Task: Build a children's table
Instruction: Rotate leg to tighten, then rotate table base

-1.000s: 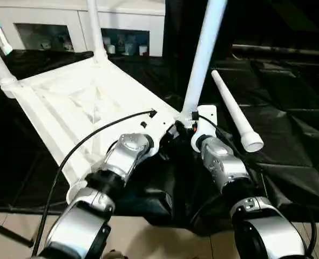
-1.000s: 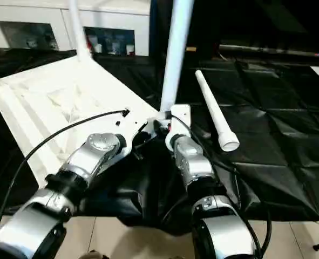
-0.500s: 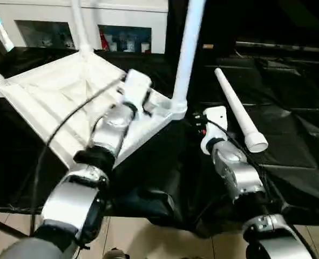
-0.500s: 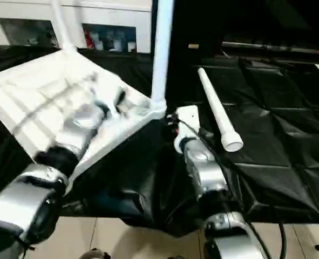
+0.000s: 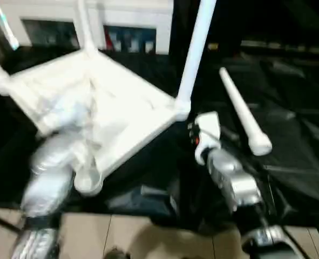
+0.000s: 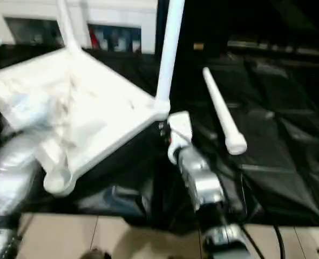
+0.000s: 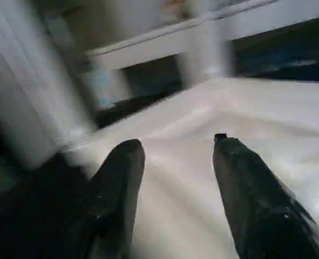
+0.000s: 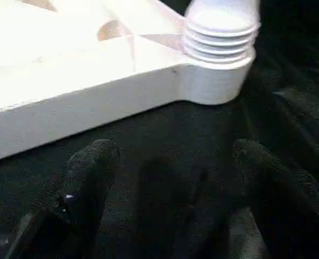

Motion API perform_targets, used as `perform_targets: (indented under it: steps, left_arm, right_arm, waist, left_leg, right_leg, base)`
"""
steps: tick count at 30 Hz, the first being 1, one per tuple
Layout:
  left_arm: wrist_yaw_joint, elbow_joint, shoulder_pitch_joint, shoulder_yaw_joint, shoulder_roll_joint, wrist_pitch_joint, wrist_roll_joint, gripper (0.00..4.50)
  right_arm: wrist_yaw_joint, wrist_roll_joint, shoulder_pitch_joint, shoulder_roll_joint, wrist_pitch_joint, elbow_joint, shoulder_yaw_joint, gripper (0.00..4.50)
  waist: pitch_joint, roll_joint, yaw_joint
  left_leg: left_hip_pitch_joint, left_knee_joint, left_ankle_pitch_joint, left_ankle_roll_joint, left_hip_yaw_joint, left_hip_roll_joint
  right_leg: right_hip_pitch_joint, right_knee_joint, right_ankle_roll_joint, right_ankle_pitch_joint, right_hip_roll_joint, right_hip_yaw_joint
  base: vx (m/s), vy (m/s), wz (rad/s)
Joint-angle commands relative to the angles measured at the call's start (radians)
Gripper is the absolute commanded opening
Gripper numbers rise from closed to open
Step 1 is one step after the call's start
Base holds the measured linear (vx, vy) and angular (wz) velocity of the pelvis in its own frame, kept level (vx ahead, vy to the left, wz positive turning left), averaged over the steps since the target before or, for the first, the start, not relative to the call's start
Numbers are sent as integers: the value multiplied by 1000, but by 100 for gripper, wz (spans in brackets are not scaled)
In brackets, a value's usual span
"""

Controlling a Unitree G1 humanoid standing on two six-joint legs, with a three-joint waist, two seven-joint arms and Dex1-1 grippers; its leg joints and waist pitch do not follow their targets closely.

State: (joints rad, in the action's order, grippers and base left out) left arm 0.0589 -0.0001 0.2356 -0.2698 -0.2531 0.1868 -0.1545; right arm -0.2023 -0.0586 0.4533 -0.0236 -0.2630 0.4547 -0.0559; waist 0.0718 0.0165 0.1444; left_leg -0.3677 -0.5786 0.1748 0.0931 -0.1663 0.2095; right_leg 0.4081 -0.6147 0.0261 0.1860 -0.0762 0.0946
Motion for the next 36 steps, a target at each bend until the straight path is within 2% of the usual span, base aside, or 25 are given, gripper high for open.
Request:
perform_targets:
  steps: [1,2,3,4,5,6,8,9,13,14,15,16,17,18,20,22,23,24,25,26,27,31,33,36]
  left_arm:
    - [51,-123,-83,-34,33,82,-39,267]
    - [53,-135,-96,-36,35,97,-41,277]
    - [50,-157,-141,-39,44,154,-35,287]
    - [42,-165,-172,-35,53,207,-15,297]
    - [40,-163,-176,-34,54,214,-13,297]
    - [38,-159,-185,-30,58,227,-10,304]
    - [38,-159,-185,-30,58,227,-10,304]
    - [38,-159,-185,-30,58,227,-10,304]
    - [38,-159,-185,-30,58,227,-10,304]
    - [28,-157,-195,-20,60,247,-7,323]
    - [-26,-178,-207,22,82,339,45,323]
    - [-75,-197,-216,61,93,411,87,340]
    - [-135,-219,-227,104,99,494,135,340]
    - [-169,-230,-233,132,104,527,164,340]
    - [-200,-238,-233,163,110,541,163,361]
    - [-223,-246,-225,188,115,563,167,380]
    - [-228,-249,-220,195,118,571,170,378]
    - [-246,-250,-210,211,118,569,180,380]
    - [-259,-253,-203,222,118,573,187,380]
    - [-286,-239,-179,252,115,561,187,400]
    - [-302,-224,-161,270,112,548,187,413]
    - [-340,-195,-119,320,86,531,186,441]
    - [-374,-159,-81,352,84,504,185,441]
    - [-396,-130,-47,372,93,481,190,441]
  right_arm:
    - [13,5,1,0,-26,-18,-3,378]
    - [16,5,1,0,-29,-20,-2,378]
    - [30,11,2,-3,-53,-31,3,378]
    - [45,18,1,-8,-82,-47,6,378]
    - [46,19,0,-9,-87,-51,7,378]
    - [48,19,-2,-13,-97,-59,9,378]
    - [48,19,-2,-13,-97,-59,9,378]
    - [48,19,-2,-13,-97,-59,9,378]
    - [48,19,-2,-13,-97,-59,9,378]
    - [49,18,-6,-17,-105,-72,14,378]
    - [52,18,-27,-40,-133,-117,29,378]
    - [55,18,-42,-57,-153,-148,41,378]
    - [57,20,-52,-71,-170,-170,48,378]
    - [61,30,-50,-80,-182,-180,46,378]
    - [65,39,-38,-88,-213,-189,42,378]
    - [66,34,-25,-96,-239,-198,46,378]
    - [65,29,-19,-99,-250,-201,50,378]
    - [61,26,-9,-105,-261,-200,55,378]
    - [59,24,-3,-109,-273,-202,58,378]
    - [54,21,21,-122,-287,-185,68,378]
    - [54,19,38,-132,-293,-171,74,378]
    - [54,15,70,-157,-322,-159,90,378]
    - [50,20,105,-186,-342,-134,107,378]
    - [41,25,156,-231,-337,-76,125,378]
  waist:
    - [-64,-25,-2]
    - [-63,-26,-5]
    - [-67,-38,0]
    - [-64,-46,1]
    - [-64,-40,-1]
    - [-66,-43,0]
    - [-67,-43,5]
    - [-66,-42,4]
    - [-66,-41,0]
    - [-66,-41,0]
    - [-72,-46,-1]
    - [-73,-42,3]
    - [-72,-46,7]
    - [-73,-50,8]
    - [-77,-47,11]
    - [-75,-47,13]
    - [-75,-47,14]
    - [-74,-40,12]
    - [-75,-45,14]
    - [-75,-37,12]
    - [-76,-38,14]
    - [-79,-38,14]
    - [-82,-42,14]
    - [-87,-52,13]
  left_leg:
    - [14,72,269,5,7,25]
    - [11,76,286,10,10,30]
    - [18,71,299,17,8,26]
    - [18,71,319,17,8,21]
    - [19,72,328,20,6,21]
    - [18,72,332,23,9,20]
    - [16,73,327,22,11,19]
    - [11,74,327,22,14,19]
    - [9,74,333,21,16,18]
    - [9,74,331,20,15,17]
    - [10,73,322,21,16,18]
    - [12,70,290,27,14,21]
    - [13,69,290,26,13,21]
    - [15,66,289,28,9,18]
    - [8,64,270,15,6,13]
    - [4,65,260,8,8,13]
    - [5,64,263,6,8,12]
    - [4,66,265,4,7,11]
    - [6,66,265,6,8,12]
    - [6,66,264,6,7,13]
    - [8,66,257,7,7,13]
    - [5,63,223,9,7,11]
    - [8,59,198,11,4,8]
    - [3,54,170,22,7,10]
  right_leg:
    - [-46,75,138,195,-65,-57]
    - [-47,75,138,193,-65,-57]
    - [-42,75,132,206,-62,-57]
    - [-38,81,125,226,-58,-57]
    - [-38,83,120,232,-57,-58]
    - [-40,84,114,235,-56,-57]
    - [-41,85,108,234,-58,-56]
    - [-44,85,107,231,-59,-56]
    - [-44,87,103,244,-60,-55]
    - [-45,87,104,242,-60,-55]
    - [-48,84,105,231,-60,-55]
    - [-48,75,111,194,-60,-57]
    - [-43,76,115,186,-58,-58]
    - [-39,75,120,176,-55,-60]
    - [-45,77,115,188,-55,-62]
    - [-48,80,104,212,-58,-61]
    - [-47,82,100,226,-58,-61]
    - [-49,86,91,256,-59,-59]
    - [-46,87,84,275,-59,-59]
    - [-46,89,81,278,-59,-60]
    - [-45,87,78,279,-58,-60]
    - [-49,82,71,247,-58,-60]
    - [-48,80,76,216,-54,-60]
    - [-55,67,103,137,-56,-59]
  base:
    - [0,0,0]
    - [0,0,0]
    - [0,0,0]
    - [0,0,0]
    - [0,0,0]
    - [0,0,0]
    - [0,0,0]
    - [0,0,0]
    - [0,0,0]
    - [0,0,0]
    - [0,0,0]
    - [0,0,0]
    - [0,0,0]
    - [0,0,0]
    - [0,0,0]
    - [0,0,0]
    - [0,0,0]
    - [0,0,0]
    - [0,0,0]
    - [0,0,0]
    - [0,0,0]
    - [0,0,0]
    - [0,0,0]
    - [0,0,0]
